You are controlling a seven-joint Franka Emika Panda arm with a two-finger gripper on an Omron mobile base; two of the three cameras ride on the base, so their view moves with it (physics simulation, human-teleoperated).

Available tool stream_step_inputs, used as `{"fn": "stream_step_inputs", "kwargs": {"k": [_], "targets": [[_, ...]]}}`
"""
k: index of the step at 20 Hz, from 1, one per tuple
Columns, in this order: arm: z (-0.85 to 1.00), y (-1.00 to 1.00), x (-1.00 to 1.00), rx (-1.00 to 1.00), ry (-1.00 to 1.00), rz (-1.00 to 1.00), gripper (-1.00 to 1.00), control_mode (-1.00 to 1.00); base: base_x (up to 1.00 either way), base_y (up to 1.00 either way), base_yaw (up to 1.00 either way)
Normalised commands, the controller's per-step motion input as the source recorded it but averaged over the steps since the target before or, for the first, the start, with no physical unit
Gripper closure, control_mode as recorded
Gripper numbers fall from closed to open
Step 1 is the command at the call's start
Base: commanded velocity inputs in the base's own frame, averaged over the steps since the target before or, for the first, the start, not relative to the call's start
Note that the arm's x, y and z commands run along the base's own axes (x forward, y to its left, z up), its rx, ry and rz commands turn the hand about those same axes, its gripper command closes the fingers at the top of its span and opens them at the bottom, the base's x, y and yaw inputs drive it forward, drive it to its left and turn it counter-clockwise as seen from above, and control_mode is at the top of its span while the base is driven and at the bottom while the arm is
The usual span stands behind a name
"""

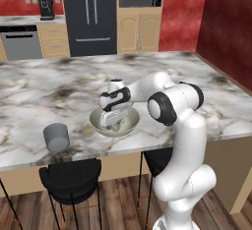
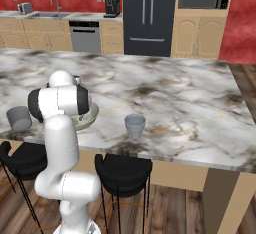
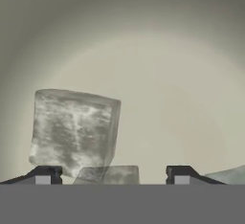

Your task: There are four ice cubes in the ice bowl. Place two ice cubes in each glass of water.

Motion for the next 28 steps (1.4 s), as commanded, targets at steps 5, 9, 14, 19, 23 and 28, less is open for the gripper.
{"fn": "stream_step_inputs", "kwargs": {"k": [5, 9, 14, 19, 23, 28], "targets": [[-0.20, -0.06, 0.06, -0.02, -0.06, 0.00, -1.00, -1.00, 0.00, 0.00, 0.00], [-0.07, -0.21, 0.00, 0.00, 0.00, -0.04, -1.00, -1.00, 0.00, 0.00, 0.00], [-0.19, 0.00, 0.00, -0.01, 0.00, 0.00, -1.00, -1.00, 0.00, 0.00, 0.00], [-0.45, 0.00, -0.18, -0.03, 0.01, 0.00, 1.00, -1.00, 0.00, 0.00, 0.00], [-0.26, -0.02, -0.84, 0.00, 0.00, 0.00, 1.00, -1.00, 0.00, 0.00, 0.00], [-0.01, -0.24, -0.99, 0.02, -0.03, 0.00, 1.00, -1.00, 0.00, 0.00, 0.00]]}}
